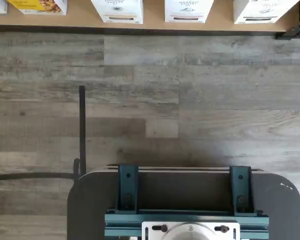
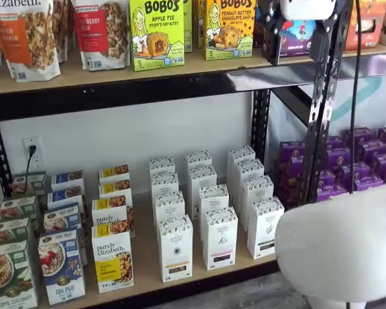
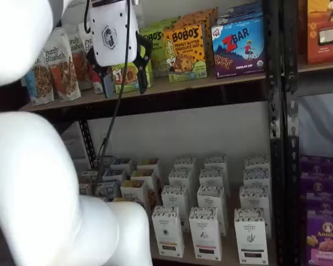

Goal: Pick up the white box with a yellow strip in the middle, on the bottom shelf, the fourth box from the left

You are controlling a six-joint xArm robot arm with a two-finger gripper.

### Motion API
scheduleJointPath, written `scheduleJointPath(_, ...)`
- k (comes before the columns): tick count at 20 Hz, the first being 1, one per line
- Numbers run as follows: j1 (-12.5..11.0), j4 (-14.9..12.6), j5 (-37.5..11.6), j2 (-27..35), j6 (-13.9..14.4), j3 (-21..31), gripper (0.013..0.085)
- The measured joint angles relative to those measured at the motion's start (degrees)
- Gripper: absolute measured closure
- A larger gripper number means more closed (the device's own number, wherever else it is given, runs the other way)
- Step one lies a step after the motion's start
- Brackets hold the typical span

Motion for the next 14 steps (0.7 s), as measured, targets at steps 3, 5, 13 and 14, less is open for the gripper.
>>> scheduleJointPath(3,0.15,-0.11,-0.08,0.07,0.1,-0.09,0.013)
scheduleJointPath(5,0.24,-0.22,-0.02,0.09,0.15,-0.19,0.013)
scheduleJointPath(13,1.58,-0.5,0.2,0.1,1.39,-0.4,0.013)
scheduleJointPath(14,1.83,-0.46,0.21,0.1,1.64,-0.4,0.013)
